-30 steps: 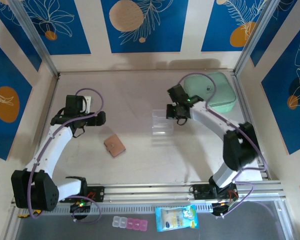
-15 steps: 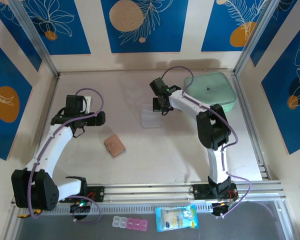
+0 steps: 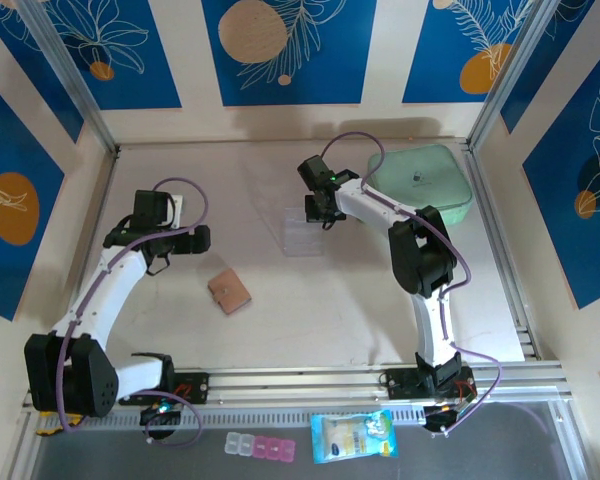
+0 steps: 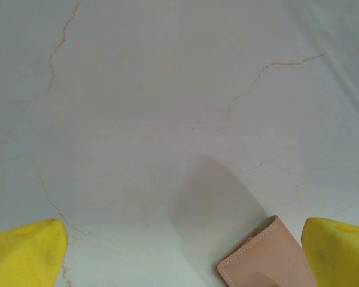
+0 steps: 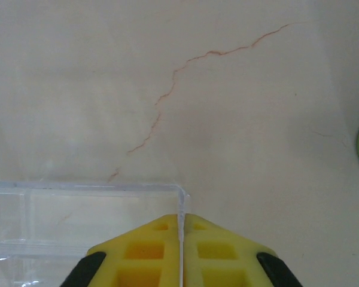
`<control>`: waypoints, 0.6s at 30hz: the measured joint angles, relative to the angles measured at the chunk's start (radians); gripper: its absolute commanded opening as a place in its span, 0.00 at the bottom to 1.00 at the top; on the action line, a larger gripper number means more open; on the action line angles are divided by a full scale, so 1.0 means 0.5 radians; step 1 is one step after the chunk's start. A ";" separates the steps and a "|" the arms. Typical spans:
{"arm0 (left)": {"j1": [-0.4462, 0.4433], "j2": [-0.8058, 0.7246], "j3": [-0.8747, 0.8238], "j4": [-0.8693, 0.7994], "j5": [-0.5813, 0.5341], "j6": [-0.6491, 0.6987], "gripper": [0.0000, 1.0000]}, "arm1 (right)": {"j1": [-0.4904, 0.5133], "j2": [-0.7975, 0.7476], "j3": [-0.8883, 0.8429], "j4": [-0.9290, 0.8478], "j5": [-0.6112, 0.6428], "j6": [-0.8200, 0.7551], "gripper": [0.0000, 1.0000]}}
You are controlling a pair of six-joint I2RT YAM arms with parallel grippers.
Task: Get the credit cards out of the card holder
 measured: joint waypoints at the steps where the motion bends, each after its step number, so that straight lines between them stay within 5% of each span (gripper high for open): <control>1: 0.000 0.000 0.000 0.001 -0.002 0.000 1.00 | 0.001 0.002 0.000 0.004 0.001 -0.002 0.15; 18: 0.001 0.019 0.000 0.001 0.063 -0.005 1.00 | 0.040 -0.072 -0.002 -0.055 0.013 -0.037 0.34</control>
